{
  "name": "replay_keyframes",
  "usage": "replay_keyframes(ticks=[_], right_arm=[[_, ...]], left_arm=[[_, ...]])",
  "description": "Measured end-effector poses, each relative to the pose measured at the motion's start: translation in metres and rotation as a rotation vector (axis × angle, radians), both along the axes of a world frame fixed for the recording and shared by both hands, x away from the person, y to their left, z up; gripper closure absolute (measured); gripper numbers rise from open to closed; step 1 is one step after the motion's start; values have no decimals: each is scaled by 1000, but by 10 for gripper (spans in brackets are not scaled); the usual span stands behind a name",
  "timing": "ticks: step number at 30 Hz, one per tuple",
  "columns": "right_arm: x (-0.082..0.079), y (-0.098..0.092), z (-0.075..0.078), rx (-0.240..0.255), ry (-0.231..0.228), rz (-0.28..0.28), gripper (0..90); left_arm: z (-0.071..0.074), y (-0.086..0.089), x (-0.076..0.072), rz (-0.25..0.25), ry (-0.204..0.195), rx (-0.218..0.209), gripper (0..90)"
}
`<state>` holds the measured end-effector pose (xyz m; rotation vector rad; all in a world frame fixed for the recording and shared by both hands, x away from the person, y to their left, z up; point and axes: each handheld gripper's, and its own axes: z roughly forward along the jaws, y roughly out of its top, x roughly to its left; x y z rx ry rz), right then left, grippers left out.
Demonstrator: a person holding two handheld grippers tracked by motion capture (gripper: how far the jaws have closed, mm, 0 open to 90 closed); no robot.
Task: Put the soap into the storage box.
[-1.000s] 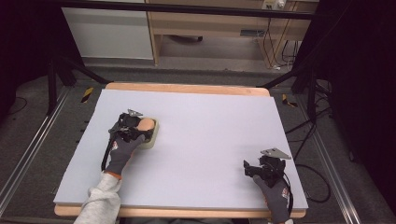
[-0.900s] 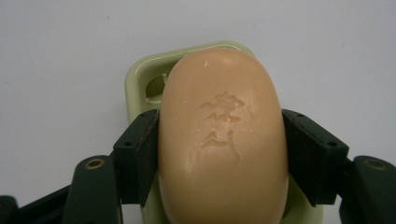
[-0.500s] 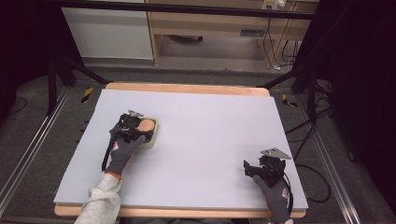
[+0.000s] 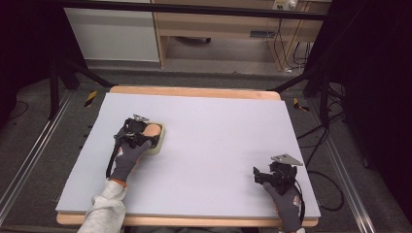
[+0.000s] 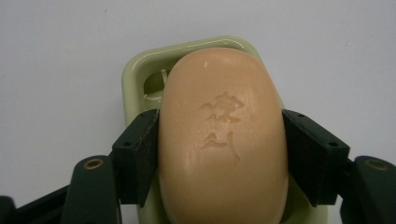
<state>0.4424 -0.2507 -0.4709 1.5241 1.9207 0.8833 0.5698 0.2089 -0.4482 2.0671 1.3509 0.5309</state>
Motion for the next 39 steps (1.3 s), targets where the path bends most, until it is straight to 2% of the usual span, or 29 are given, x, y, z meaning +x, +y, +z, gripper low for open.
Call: replay_keyframes(ticks=[3, 6, 14, 20, 24, 27, 31, 37, 39], right_arm=[[0, 0, 0, -1, 0, 1, 64], [0, 0, 0, -9, -4, 8, 64], [-1, 0, 1, -7, -5, 2, 63], [-1, -1, 1, -10, -6, -3, 64], [-2, -3, 1, -8, -9, -5, 64], [-3, -5, 2, -3, -12, -11, 64], [-4, -9, 2, 5, -11, -21, 64], [-4, -9, 2, -1, -12, -38, 61], [-4, -10, 1, -7, -14, -36, 61]], left_arm=[[0, 0, 0, -2, 1, 1, 308], [4, 2, -2, 1, -13, -13, 272], [16, 6, -12, -9, -45, -48, 272], [27, 6, -30, -38, -87, -93, 272], [29, 11, -45, -65, -107, -97, 276], [31, 16, -56, -67, -124, -100, 276], [32, 26, -68, -54, -139, -134, 269], [32, 41, -86, -46, -149, -139, 257], [29, 46, -92, -47, -147, -129, 251]])
